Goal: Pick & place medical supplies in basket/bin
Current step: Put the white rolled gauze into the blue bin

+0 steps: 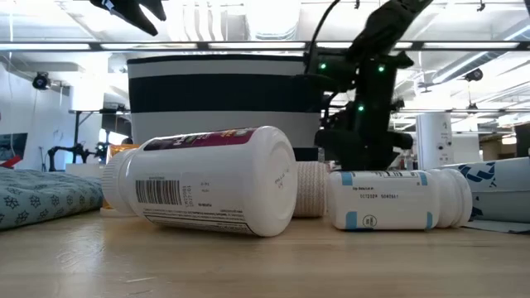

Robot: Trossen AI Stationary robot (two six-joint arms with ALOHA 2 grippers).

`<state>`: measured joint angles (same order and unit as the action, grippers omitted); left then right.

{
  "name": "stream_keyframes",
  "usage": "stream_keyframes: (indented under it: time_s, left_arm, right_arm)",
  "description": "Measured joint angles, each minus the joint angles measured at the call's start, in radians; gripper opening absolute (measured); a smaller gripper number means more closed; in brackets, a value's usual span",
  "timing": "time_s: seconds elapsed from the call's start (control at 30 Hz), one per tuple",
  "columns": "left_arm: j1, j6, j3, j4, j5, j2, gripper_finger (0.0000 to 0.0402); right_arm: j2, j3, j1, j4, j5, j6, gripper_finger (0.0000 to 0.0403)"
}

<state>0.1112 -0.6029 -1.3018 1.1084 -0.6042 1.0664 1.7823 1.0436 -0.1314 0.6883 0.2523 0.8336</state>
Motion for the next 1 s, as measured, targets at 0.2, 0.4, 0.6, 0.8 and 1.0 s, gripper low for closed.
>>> stream_keyframes:
  time_s: [0.2, 0.4, 0.6, 0.8, 1.0]
  left_arm:
    - [0.000, -0.001, 0.000, -0.009, 0.000, 0.000, 0.0248]
    - [0.000, -0.001, 0.000, -0.008, 0.000, 0.000, 0.0248]
    - [0.000, -0.001, 0.000, -0.008, -0.001, 0.000, 0.0248]
    - [0.000, -0.001, 0.000, -0.007, -0.001, 0.000, 0.0248]
    - [0.001, 0.000, 0.000, -0.006, -0.001, 0.000, 0.0248]
  right_arm:
    - [0.011, 0.112, 0.007, 0.121, 0.062, -0.021, 0.0226]
    - [0.015, 0.164, -0.019, 0.088, 0.014, -0.137, 0.0228]
    - [0.020, 0.152, -0.015, 0.023, -0.098, -0.200, 0.0230]
    - [0.020, 0.085, -0.015, -0.091, -0.094, -0.196, 0.0231]
    - [0.020, -0.011, -0.017, -0.271, -0.090, -0.138, 0.0233]
